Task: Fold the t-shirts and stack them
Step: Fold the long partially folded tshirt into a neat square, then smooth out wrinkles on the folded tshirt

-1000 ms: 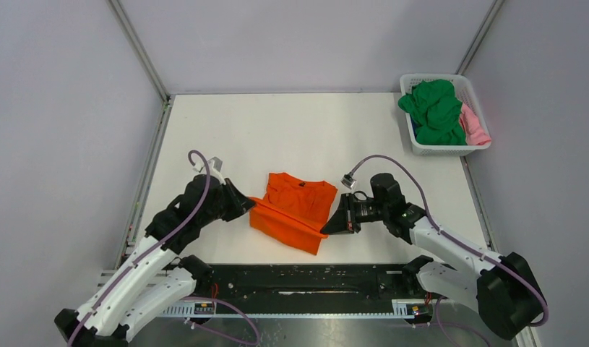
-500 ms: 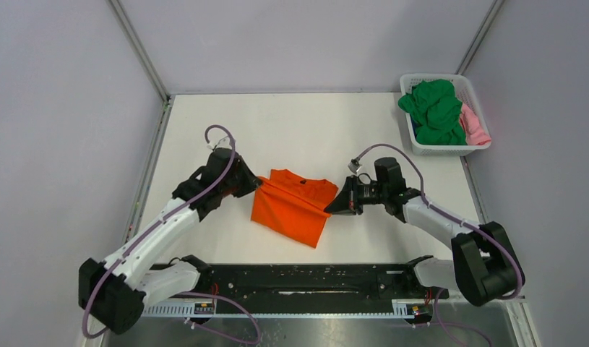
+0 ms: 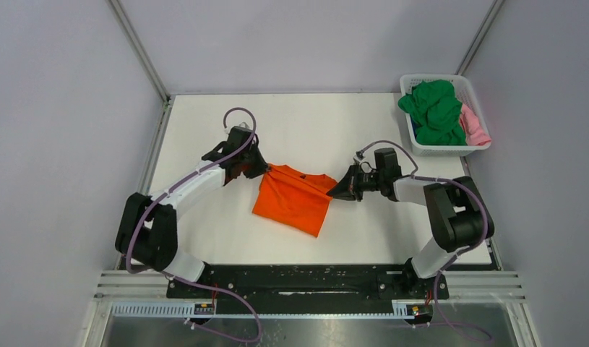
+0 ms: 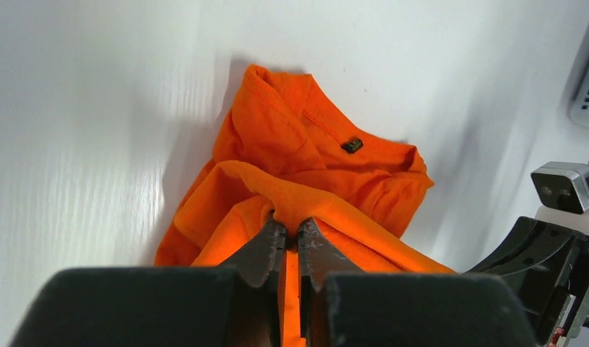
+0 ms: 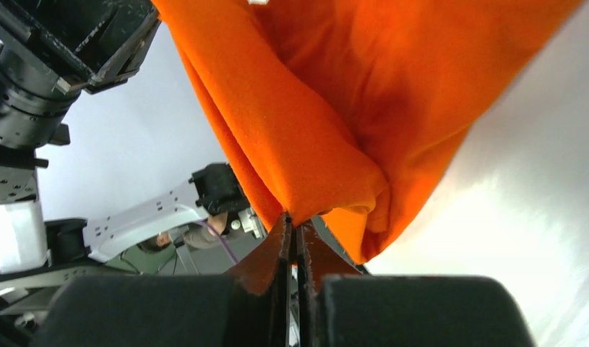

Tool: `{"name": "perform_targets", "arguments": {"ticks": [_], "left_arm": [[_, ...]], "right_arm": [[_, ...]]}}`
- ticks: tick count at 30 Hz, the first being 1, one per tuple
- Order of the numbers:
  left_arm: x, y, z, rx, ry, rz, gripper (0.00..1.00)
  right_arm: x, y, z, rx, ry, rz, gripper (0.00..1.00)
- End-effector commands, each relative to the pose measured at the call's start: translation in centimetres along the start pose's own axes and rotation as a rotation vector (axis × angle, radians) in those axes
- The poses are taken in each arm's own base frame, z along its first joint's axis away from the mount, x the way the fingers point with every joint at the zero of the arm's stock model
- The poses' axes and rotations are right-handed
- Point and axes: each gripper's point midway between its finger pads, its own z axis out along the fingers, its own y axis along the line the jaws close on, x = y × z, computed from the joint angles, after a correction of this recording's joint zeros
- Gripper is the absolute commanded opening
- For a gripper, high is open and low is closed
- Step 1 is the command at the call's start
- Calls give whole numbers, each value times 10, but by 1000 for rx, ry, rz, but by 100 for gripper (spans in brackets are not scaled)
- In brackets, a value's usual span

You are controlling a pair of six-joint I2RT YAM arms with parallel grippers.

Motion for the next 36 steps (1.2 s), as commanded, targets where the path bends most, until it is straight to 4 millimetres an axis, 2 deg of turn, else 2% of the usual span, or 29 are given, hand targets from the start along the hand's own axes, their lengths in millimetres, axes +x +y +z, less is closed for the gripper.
{"name": "perform_targets", "arguments": {"ticks": [1, 2, 3, 5, 6, 7, 8, 11, 13, 15, 16, 20, 22, 25, 31, 36], "left_arm": [[-39, -11, 24, 29, -66, -2, 5], [-38, -13, 31, 36, -44, 0, 17], [-40, -18, 35, 47, -34, 4, 30], [-45, -25, 41, 54, -15, 15, 64], [-49, -30, 40, 57, -9, 22, 70], [-53, -35, 37, 67, -9, 30, 73], [-54, -38, 34, 76, -9, 33, 77], [-49, -40, 21, 111, -14, 30, 98], [-38, -40, 11, 141, 1, 31, 99], [-24, -41, 3, 181, 26, 41, 99], [-17, -45, 1, 208, 41, 50, 99], [12, -61, 0, 282, 114, 94, 99], [20, -61, 5, 274, 144, 86, 99], [21, -57, 15, 258, 145, 74, 99], [8, -63, 53, 221, 165, 66, 99], [0, -57, 87, 170, 190, 35, 99]], "right_arm": [[-44, -2, 6, -8, -94, 25, 13], [-53, -3, 6, 0, -119, 32, 24], [-62, -3, 6, 9, -143, 34, 28], [-78, 0, 4, 19, -177, 28, 39], [-84, 3, 1, 27, -190, 18, 56], [-88, 7, -2, 37, -206, 2, 94], [-89, 8, -5, 61, -221, -9, 99], [-85, 4, -20, 169, -271, -57, 99], [-78, -4, -32, 239, -311, -84, 100], [-58, -13, -40, 288, -304, -86, 100], [-50, -10, -40, 289, -300, -107, 100], [-12, 10, -22, 249, -219, -214, 100], [-3, 22, -10, 209, -204, -246, 100], [-7, 30, 2, 183, -208, -256, 100], [-37, 34, 30, 173, -204, -241, 100], [-64, 19, 52, 238, -197, -210, 99]]}}
